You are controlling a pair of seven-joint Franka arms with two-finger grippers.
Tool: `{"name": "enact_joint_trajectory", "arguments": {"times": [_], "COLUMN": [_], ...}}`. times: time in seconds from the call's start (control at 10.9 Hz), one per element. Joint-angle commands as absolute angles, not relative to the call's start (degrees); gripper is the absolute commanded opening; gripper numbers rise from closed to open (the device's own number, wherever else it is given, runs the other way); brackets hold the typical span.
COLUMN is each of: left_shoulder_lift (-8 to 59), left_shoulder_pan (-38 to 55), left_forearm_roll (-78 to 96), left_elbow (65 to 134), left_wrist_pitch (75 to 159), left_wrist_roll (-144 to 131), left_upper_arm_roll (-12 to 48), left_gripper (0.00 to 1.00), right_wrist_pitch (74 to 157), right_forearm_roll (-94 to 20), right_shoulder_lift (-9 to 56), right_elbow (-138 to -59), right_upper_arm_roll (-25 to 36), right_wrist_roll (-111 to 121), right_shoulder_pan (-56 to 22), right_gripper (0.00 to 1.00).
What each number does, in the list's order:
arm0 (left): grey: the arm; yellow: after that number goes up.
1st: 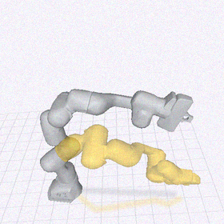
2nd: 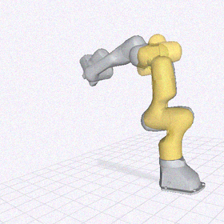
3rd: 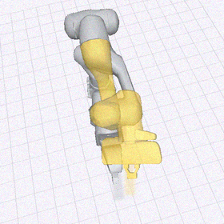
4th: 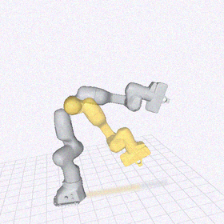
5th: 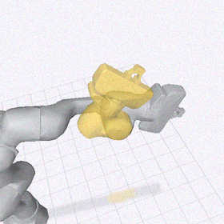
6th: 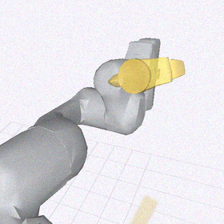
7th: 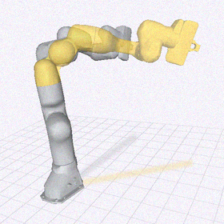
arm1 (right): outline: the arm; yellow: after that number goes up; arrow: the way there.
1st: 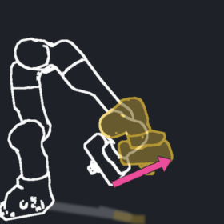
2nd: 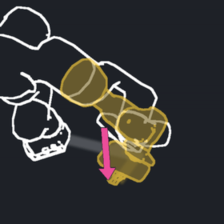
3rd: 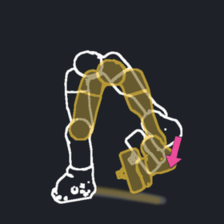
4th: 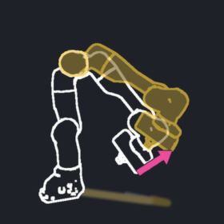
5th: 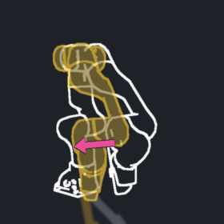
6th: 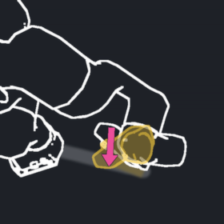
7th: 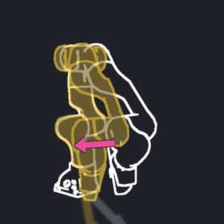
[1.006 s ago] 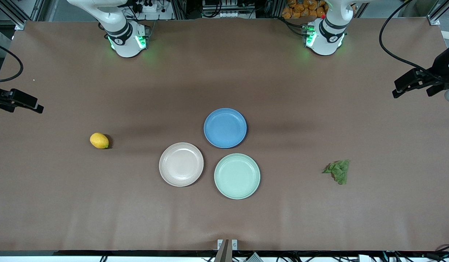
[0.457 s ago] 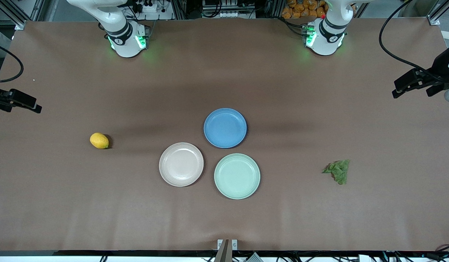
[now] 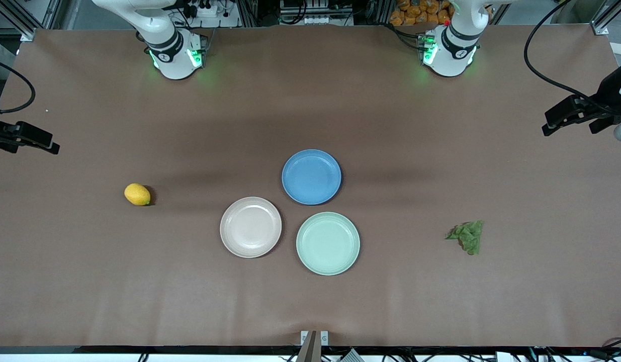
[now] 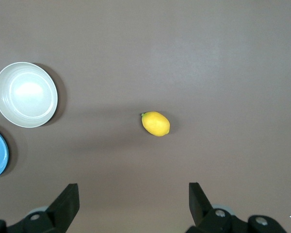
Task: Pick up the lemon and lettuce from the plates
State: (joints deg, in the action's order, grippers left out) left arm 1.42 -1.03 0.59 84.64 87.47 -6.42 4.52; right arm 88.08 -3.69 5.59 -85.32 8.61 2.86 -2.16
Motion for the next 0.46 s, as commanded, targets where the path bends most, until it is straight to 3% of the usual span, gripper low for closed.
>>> {"name": "enact_joint_trajectory", "arguments": {"times": [0.0,0.37], "left_shoulder_lift": [1.0,1.0], "left_shoulder_pan": [-1.3,-1.3], "left_forearm_roll": [1.2,1.2], "left_elbow": [84.9,84.8], "left_wrist_pitch": [86.7,86.7], "left_wrist_roll": [-6.2,-6.1], "left_upper_arm_roll": [4.7,4.7], "left_gripper": [1.00,1.00], "right_wrist_pitch": [87.6,87.0], "right_forearm_roll": [-2.0,-2.0], "right_shoulder_lift": [5.3,5.3], "right_elbow": [-85.5,-85.5], "right_upper_arm_roll": [8.9,8.9], "right_wrist_roll": [3.5,3.6], "right_shoulder_pan": [-2.7,-2.7], "right_gripper": [1.00,1.00]}}
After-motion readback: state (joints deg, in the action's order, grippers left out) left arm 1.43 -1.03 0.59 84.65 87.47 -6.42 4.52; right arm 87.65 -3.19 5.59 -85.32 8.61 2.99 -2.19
